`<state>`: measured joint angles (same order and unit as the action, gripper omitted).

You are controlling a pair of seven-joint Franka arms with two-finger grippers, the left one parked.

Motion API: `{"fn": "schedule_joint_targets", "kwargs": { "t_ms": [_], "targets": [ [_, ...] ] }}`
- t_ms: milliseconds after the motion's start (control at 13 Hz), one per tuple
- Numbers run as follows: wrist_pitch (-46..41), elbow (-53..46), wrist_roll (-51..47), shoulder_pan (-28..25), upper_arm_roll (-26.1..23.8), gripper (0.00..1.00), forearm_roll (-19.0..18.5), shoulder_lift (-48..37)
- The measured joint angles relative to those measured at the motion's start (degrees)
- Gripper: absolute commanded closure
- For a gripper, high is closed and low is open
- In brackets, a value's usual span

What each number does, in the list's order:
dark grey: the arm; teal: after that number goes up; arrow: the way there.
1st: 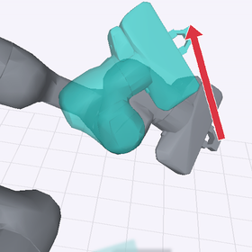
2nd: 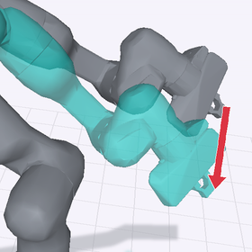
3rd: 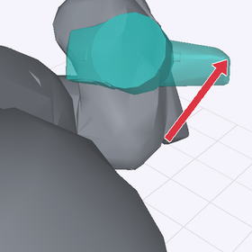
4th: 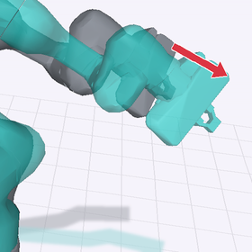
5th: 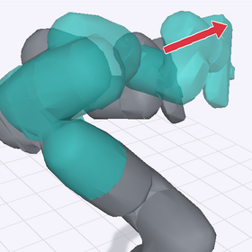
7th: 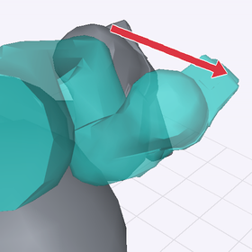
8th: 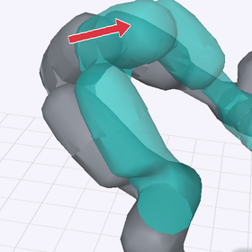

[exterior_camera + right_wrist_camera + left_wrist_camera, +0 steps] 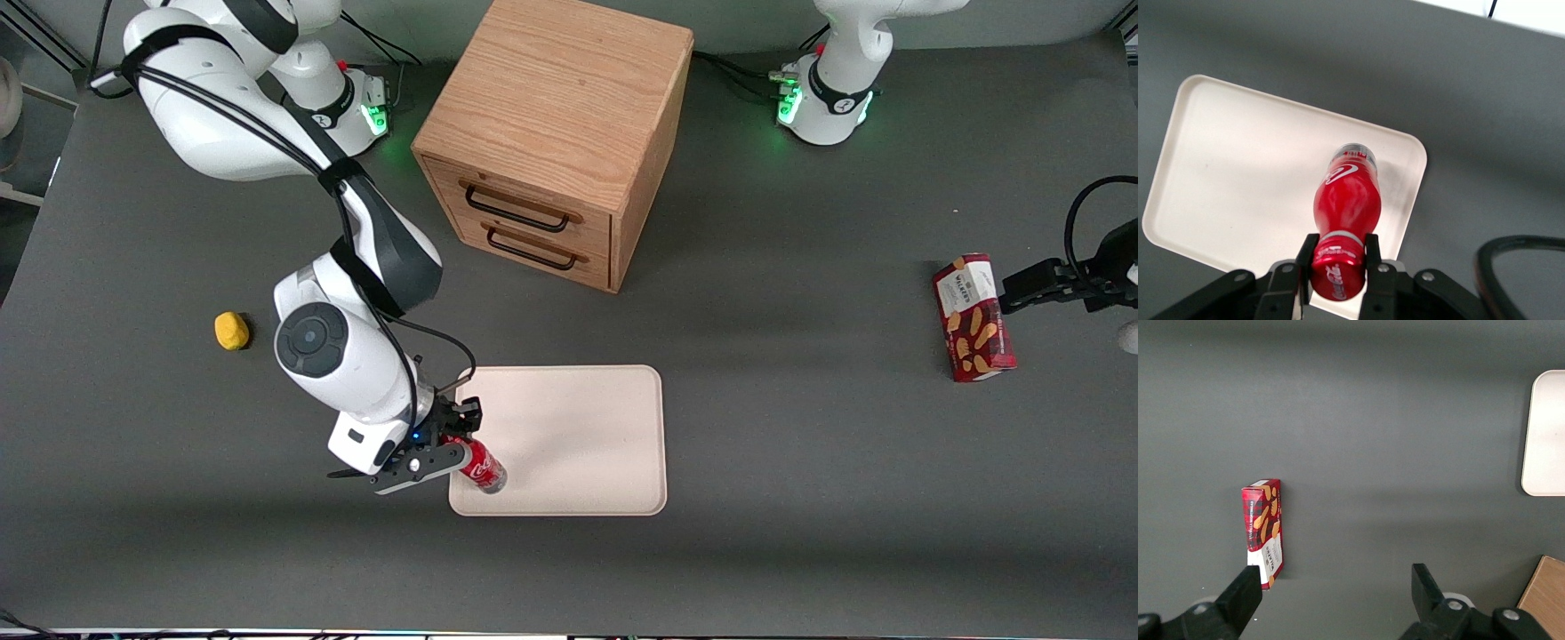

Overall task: Place coke bottle on tray
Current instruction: 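Stand the bottle upright on the tray and open the right gripper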

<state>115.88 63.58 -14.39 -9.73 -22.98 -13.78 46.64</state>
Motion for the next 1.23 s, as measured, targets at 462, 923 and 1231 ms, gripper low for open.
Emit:
{"fn": "schedule_joint_targets", "kwargs": {
  "t_ms": [462, 923, 1231],
  "targets": [
    [-4.5, -0.1, 0.0, -0.1, 0.0, 1.00, -2.5, 1.3],
    [-5.1, 0.0, 0.0, -0.1, 0.0, 1.00, -3.0, 1.4],
    [-4.7, 0.0, 0.0, -0.1, 0.0, 0.50, -3.0, 1.9]
  ]
}}
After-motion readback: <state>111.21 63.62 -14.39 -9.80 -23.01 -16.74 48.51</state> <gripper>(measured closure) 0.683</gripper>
